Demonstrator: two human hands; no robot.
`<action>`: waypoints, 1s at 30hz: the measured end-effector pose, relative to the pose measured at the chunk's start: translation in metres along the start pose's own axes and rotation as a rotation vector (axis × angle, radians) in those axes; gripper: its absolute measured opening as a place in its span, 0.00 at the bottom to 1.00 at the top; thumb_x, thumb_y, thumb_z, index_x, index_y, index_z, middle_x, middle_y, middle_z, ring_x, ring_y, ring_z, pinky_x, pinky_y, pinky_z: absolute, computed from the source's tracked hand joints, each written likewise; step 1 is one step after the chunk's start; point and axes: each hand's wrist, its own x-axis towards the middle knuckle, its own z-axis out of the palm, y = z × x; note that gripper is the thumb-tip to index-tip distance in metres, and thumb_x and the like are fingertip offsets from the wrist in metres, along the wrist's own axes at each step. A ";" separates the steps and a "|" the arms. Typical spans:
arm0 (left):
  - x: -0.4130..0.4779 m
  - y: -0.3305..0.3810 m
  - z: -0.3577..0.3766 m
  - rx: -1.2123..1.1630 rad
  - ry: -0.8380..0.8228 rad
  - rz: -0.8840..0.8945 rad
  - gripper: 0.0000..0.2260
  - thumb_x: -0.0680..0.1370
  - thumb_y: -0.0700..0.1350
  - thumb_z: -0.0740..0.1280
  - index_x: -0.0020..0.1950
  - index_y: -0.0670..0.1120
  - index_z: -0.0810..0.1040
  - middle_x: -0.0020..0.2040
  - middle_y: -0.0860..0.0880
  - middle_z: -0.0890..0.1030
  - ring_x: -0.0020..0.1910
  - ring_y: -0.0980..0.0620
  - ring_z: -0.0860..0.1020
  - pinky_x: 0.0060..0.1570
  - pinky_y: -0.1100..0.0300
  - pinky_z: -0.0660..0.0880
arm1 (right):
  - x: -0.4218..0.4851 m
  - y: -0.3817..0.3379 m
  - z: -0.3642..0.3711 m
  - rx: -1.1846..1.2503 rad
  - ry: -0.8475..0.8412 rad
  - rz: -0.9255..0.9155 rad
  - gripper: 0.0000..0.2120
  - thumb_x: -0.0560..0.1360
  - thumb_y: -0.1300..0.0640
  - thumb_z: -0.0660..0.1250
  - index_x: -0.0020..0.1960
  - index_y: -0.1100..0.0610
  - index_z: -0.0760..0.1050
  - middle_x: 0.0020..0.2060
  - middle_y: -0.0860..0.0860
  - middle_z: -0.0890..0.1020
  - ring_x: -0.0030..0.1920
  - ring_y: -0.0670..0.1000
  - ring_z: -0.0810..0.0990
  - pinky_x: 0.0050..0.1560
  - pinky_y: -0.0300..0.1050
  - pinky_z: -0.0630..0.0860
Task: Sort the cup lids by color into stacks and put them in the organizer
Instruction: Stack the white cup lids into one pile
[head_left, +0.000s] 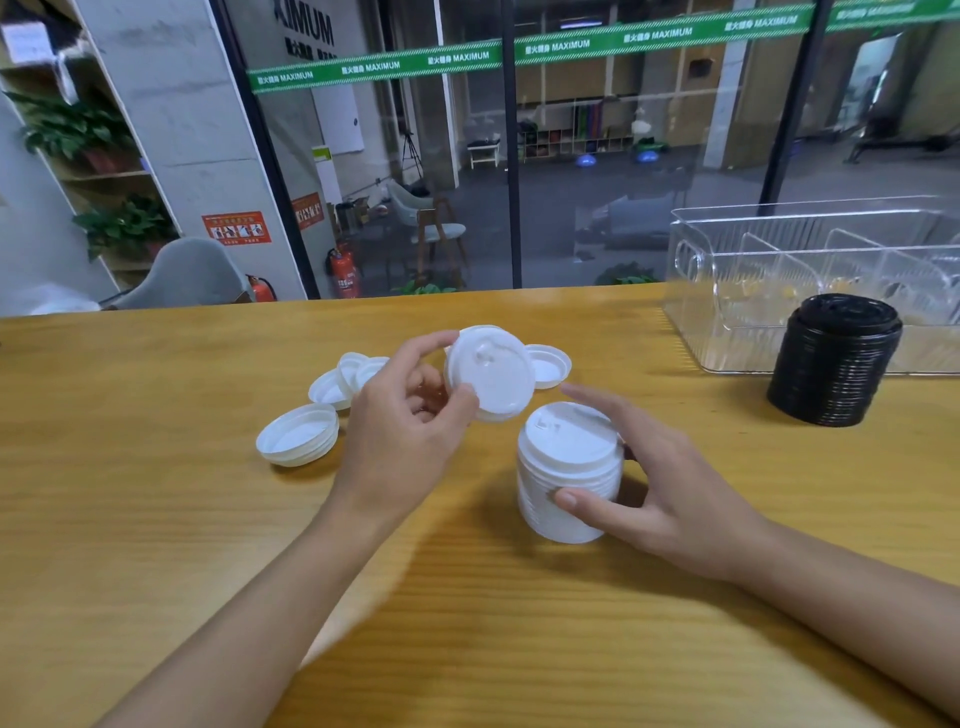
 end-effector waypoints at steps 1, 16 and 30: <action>0.000 0.002 0.000 -0.060 -0.004 -0.038 0.17 0.80 0.37 0.70 0.67 0.50 0.80 0.38 0.44 0.82 0.36 0.43 0.83 0.47 0.44 0.84 | 0.000 0.000 0.000 0.009 -0.005 0.009 0.38 0.75 0.42 0.75 0.80 0.43 0.63 0.69 0.34 0.76 0.69 0.41 0.76 0.66 0.32 0.70; -0.012 0.007 0.012 -0.197 -0.434 -0.198 0.17 0.73 0.51 0.75 0.61 0.51 0.83 0.32 0.49 0.78 0.31 0.51 0.73 0.34 0.63 0.72 | 0.000 0.001 0.000 0.017 -0.010 0.003 0.37 0.75 0.43 0.76 0.79 0.47 0.64 0.71 0.38 0.76 0.70 0.43 0.77 0.67 0.39 0.74; -0.018 0.008 0.019 -0.090 -0.440 -0.110 0.28 0.71 0.52 0.79 0.71 0.54 0.79 0.65 0.60 0.84 0.66 0.60 0.80 0.66 0.47 0.78 | -0.001 -0.003 0.000 0.092 -0.006 0.032 0.46 0.76 0.40 0.75 0.83 0.36 0.48 0.67 0.36 0.79 0.65 0.44 0.81 0.67 0.47 0.78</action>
